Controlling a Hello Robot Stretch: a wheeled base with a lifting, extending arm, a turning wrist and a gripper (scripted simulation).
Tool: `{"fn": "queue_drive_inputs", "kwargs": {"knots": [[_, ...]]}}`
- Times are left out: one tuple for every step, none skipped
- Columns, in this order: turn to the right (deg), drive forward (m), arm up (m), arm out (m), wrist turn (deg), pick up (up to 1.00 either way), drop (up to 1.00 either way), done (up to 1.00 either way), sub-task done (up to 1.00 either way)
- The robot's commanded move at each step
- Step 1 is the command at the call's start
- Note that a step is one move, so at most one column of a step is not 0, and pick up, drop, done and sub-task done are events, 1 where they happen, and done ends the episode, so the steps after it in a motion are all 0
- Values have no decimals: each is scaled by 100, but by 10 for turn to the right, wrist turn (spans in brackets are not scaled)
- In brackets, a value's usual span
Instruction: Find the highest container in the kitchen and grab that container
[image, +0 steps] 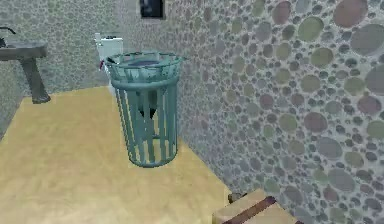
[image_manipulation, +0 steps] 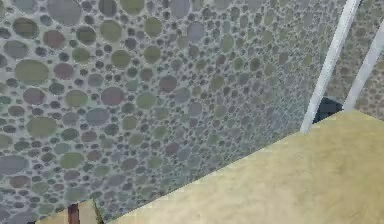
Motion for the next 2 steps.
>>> {"fn": "queue_drive_inputs", "kwargs": {"knots": [[450,0,0,0,0,0,0,0,0],[450,0,0,0,0,0,0,0,0]]}}
